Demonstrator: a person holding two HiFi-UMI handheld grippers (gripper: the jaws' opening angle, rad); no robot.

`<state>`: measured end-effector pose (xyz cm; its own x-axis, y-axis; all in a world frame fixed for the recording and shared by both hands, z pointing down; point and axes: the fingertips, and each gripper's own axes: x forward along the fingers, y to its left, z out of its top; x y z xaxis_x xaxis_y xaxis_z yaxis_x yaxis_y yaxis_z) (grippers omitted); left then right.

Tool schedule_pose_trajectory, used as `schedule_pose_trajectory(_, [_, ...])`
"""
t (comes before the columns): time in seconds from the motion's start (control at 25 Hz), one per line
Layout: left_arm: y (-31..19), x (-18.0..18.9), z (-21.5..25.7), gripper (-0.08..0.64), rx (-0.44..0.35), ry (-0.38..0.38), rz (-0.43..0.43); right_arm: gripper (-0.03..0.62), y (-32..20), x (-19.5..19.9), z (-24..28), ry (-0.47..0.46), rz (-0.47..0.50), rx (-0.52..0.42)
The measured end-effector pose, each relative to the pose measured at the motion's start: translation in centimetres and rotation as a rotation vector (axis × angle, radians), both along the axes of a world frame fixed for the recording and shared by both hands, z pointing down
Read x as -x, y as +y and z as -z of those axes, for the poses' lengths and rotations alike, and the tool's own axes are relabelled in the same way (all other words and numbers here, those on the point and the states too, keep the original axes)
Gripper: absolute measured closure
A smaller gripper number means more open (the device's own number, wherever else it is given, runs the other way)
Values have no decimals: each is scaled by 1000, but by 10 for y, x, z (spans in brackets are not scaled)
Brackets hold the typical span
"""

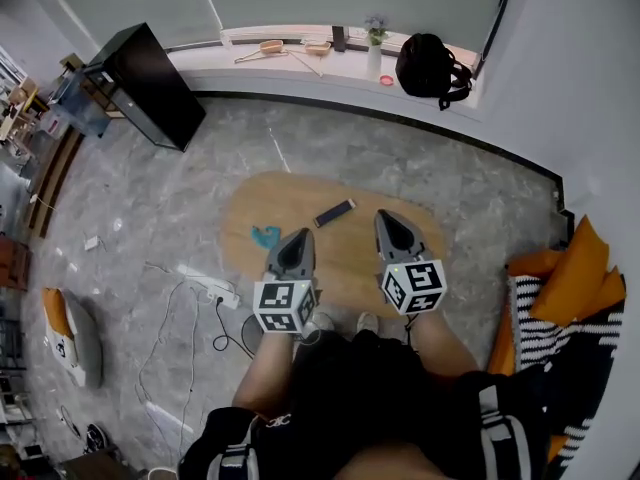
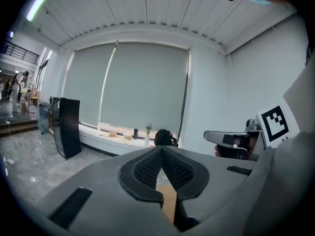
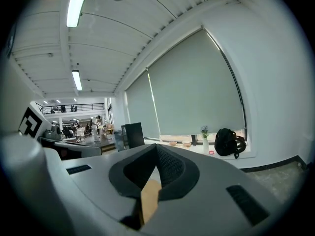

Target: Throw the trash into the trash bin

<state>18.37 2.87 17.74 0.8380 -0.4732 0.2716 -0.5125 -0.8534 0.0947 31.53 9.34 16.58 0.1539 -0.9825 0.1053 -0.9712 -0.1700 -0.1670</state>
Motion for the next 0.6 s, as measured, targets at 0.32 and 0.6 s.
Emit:
schedule_pose_trajectory(0.32, [-58, -12, -65, 548, 109, -71, -10, 581, -44, 1, -49, -37, 32, 93])
schedule_pose_trajectory(0.6, [-92, -25, -151, 548, 104, -243, -81, 580, -63, 8, -113, -58, 27, 183])
